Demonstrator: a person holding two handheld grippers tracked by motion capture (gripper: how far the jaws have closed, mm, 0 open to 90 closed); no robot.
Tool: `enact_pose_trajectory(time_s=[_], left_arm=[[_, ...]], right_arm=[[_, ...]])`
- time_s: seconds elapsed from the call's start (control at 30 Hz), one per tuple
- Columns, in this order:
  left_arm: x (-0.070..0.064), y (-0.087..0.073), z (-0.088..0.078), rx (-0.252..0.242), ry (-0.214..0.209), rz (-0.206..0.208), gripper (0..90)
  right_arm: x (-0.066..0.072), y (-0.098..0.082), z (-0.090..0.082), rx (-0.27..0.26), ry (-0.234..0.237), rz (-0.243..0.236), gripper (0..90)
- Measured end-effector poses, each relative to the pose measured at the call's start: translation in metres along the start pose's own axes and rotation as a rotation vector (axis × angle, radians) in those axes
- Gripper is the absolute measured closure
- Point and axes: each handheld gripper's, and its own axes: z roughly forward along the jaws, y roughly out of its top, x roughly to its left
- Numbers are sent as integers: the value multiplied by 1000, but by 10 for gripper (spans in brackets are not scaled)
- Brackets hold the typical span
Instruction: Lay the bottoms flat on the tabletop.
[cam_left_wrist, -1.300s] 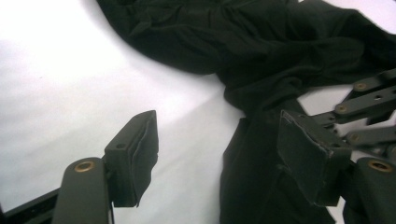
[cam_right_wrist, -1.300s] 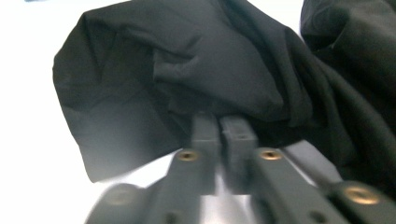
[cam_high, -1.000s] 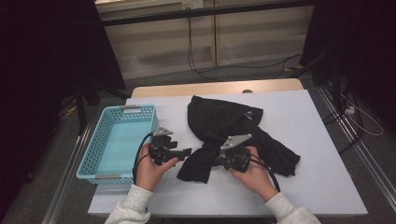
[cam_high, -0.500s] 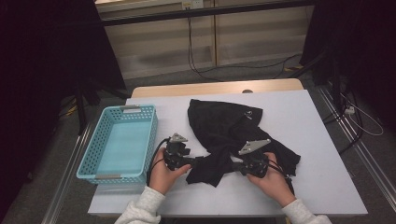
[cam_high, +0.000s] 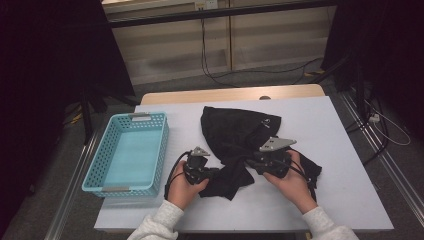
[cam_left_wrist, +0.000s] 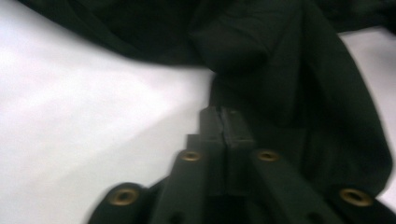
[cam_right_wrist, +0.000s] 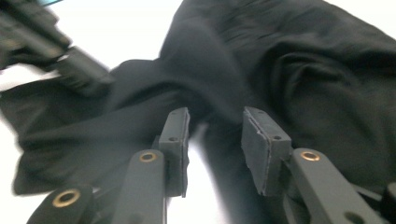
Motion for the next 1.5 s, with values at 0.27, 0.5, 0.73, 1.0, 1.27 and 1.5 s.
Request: enact_pose_trajectory(time_s=[0.27,0.5,0.73,1.0,1.27,1.5], left_arm=[[14,5,-44,-37,33,-84,900],[25,3,-85,-61,32,-147,900],[21,-1,-69,-10,26,-155,868],[32,10,-34,-110,79,-136,424],[28,21,9,-81,76,-82,401],[19,21,10,-7,59,-99,821]], right_arm=[[-24,-14,16,100,-83,53,619],[-31,-21,20,94,-99,70,738],[-32,-21,19,97,-92,70,886],[-30,-22,18,92,-91,69,887],[-29,-24,18,82,-95,76,895],[-29,-25,18,77,-94,80,895]])
